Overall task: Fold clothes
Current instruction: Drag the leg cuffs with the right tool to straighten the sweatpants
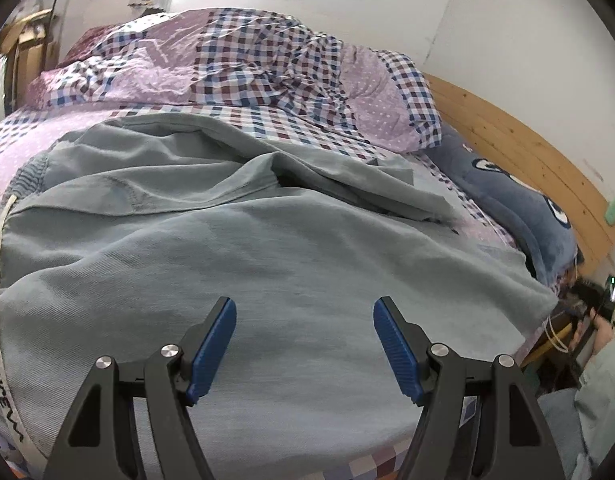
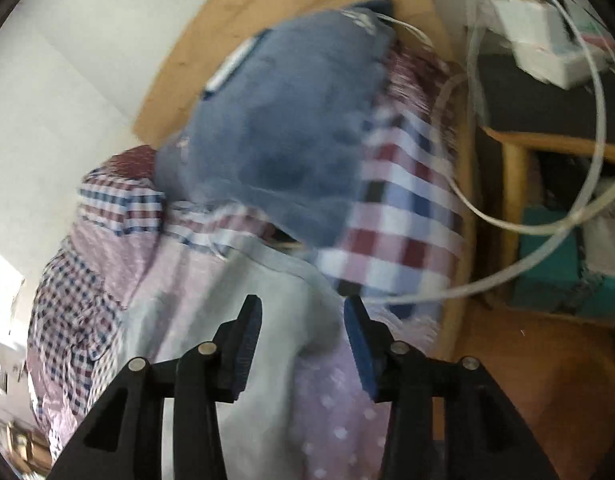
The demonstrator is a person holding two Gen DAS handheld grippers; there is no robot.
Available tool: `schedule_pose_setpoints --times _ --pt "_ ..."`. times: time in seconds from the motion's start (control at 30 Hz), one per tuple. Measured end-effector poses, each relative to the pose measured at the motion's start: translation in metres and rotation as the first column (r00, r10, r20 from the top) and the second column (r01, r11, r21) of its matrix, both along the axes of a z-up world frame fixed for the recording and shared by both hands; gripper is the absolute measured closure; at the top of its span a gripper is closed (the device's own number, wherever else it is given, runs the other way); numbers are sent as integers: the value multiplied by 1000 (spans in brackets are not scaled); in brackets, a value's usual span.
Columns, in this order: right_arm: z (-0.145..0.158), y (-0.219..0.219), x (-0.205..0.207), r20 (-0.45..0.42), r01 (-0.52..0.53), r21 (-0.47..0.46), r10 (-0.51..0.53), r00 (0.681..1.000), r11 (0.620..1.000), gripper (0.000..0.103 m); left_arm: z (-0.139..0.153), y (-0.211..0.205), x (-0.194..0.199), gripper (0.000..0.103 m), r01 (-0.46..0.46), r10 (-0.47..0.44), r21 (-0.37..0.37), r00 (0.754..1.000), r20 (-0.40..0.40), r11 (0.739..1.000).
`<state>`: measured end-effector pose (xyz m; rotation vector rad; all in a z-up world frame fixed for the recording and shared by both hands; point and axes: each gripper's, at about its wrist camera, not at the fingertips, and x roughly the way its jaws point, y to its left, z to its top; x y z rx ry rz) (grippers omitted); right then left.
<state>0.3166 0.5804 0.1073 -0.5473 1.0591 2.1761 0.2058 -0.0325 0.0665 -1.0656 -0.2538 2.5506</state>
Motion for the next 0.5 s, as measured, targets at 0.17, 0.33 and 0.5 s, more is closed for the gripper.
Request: schedule_pose_setpoints --times 0.17,0.33,0.5 --pt "22 -22 -55 24 -139 170 137 990 976 56 -2 10 1 28 22 -22 -25 1000 -4 999" --pt "14 -35 -118 113 -256 208 237 965 944 56 -6 14 -1 28 34 -34 -56 999 4 998" --pt "-17 -28 -161 232 -259 119 227 946 959 56 -10 15 -5 28 36 -35 -57 999 18 998"
